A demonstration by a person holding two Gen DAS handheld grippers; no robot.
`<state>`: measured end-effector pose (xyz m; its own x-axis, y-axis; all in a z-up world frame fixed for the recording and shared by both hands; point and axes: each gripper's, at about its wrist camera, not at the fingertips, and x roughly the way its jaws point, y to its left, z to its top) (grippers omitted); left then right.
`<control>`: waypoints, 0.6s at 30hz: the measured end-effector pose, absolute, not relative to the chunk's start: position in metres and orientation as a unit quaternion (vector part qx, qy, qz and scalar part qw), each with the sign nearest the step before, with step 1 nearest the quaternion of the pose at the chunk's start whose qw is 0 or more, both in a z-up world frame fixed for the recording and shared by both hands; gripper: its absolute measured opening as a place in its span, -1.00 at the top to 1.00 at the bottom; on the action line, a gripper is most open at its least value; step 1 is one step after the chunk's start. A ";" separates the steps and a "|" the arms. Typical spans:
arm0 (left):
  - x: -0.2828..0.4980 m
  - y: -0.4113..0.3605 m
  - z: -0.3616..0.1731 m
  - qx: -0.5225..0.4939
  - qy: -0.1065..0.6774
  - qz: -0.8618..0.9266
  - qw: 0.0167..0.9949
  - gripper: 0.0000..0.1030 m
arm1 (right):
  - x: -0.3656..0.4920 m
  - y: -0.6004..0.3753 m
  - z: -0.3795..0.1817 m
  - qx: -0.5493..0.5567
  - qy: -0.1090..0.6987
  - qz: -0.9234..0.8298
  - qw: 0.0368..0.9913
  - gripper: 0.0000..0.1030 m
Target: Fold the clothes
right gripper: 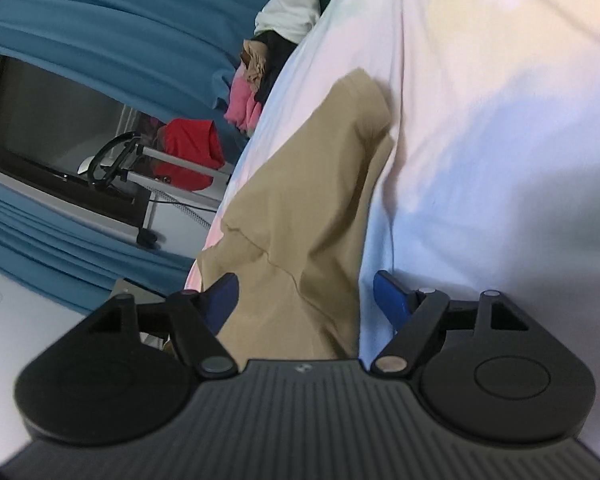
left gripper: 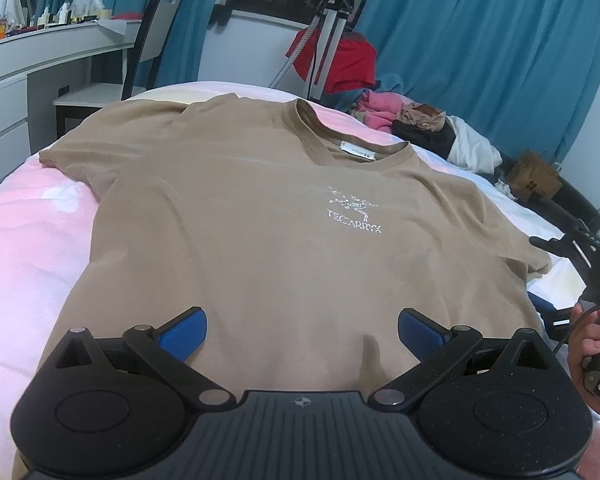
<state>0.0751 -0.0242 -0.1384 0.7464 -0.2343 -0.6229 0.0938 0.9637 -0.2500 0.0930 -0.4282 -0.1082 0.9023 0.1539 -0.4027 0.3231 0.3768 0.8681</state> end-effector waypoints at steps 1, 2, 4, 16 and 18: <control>0.075 -0.024 -0.139 -0.101 0.345 -0.088 0.929 -0.99 | 0.095 -0.428 -0.108 0.554 0.220 -0.052 0.801 -0.49; 0.075 -0.024 -0.139 -0.101 0.346 -0.087 0.929 -0.99 | 0.098 -0.427 -0.108 0.552 0.226 -0.051 0.801 -0.49; 0.076 -0.024 -0.140 -0.100 0.347 -0.087 0.929 -0.99 | 0.099 -0.427 -0.107 0.563 0.236 -0.043 0.791 -0.49; 0.077 -0.029 -0.143 -0.091 0.352 -0.086 0.928 -0.99 | 0.109 -0.396 -0.101 0.541 0.306 -0.027 0.783 -0.44; 0.077 -0.029 -0.143 -0.092 0.352 -0.085 0.928 -0.99 | 0.107 -0.399 -0.105 0.553 0.284 -0.036 0.783 -0.44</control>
